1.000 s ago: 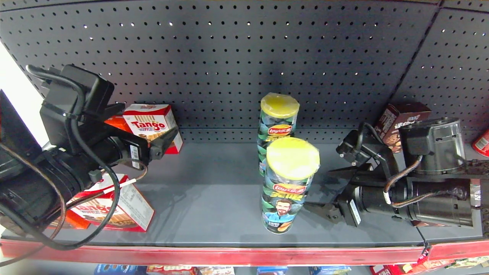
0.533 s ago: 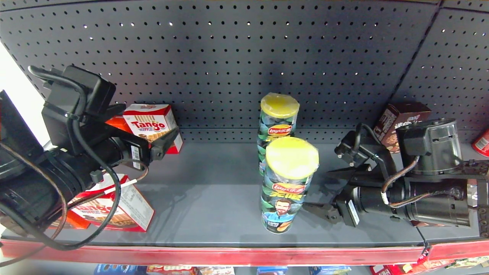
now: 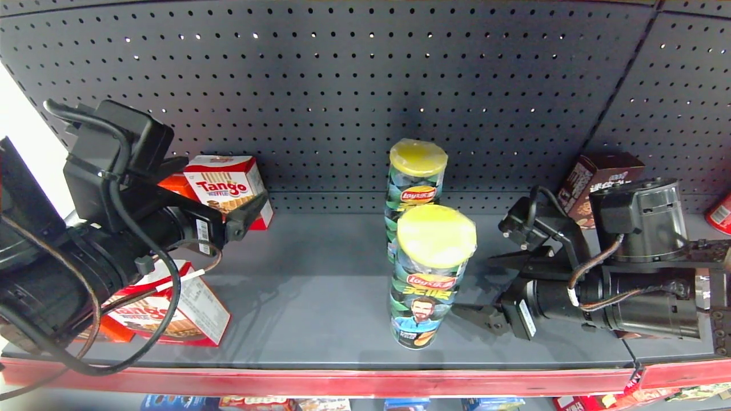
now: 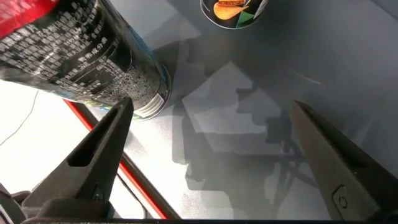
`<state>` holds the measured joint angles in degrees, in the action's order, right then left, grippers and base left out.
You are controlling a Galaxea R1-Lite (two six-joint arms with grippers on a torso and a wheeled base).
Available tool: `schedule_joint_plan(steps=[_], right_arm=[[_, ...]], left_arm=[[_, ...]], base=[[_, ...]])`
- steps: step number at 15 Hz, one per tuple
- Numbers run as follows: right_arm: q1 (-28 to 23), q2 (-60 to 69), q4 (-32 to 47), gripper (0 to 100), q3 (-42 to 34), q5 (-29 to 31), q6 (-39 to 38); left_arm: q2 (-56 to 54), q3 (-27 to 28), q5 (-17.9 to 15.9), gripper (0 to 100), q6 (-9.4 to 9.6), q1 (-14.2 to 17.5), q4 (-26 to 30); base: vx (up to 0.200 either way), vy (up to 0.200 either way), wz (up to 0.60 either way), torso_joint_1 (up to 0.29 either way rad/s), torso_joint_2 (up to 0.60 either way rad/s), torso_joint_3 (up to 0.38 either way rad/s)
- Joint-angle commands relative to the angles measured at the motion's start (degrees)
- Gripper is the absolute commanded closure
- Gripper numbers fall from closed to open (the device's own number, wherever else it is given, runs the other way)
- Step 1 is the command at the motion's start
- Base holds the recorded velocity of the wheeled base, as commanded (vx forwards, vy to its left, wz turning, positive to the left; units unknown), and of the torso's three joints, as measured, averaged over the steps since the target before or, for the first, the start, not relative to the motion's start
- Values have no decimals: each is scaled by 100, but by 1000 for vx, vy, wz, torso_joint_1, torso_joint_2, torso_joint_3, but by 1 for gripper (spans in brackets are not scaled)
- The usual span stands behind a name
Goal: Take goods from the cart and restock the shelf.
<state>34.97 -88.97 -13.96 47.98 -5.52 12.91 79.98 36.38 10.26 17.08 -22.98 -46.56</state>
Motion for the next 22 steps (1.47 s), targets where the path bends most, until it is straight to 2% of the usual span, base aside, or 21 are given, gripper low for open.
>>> schedule_joint_plan(steps=[1, 7, 8, 11, 15, 18, 20, 22], right_arm=[[1, 2, -2, 0, -17, -1, 1], [-298, 679, -160, 0, -96, 157, -43], [-553, 1294, -230, 0, -184, 174, -43], [-1063, 2806, -230, 0, -729, 368, -69], [-1379, 4880, -98, 0, -1748, 385, -236], [-1476, 6409, 798, 0, -2399, 376, -570], [-1485, 7060, 1123, 0, -2698, 376, -667], [-1494, 7851, 1282, 0, -3260, 385, -702]], left_arm=[[9, 1, 2, 0, -3, 4, -3], [-440, -184, 2, 0, 15, -14, 85], [-897, -280, 2, 0, 76, -40, 191], [-1582, -377, 19, 0, 94, -172, 147], [-2707, -693, 46, 0, 103, -277, 490], [-3551, -1071, 81, 0, 111, -268, 525], [-4096, -1326, 142, 0, 270, -260, 613], [-5265, -1774, 142, 0, 481, -251, 1650]], base=[[0, 0, 0, 0, 0, 0], [0, 0, 0, 0, 0, 0], [0, 0, 0, 0, 0, 0], [0, 0, 0, 0, 0, 0], [0, 0, 0, 0, 0, 0], [0, 0, 0, 0, 0, 0], [0, 0, 0, 0, 0, 0], [0, 0, 0, 0, 0, 0]])
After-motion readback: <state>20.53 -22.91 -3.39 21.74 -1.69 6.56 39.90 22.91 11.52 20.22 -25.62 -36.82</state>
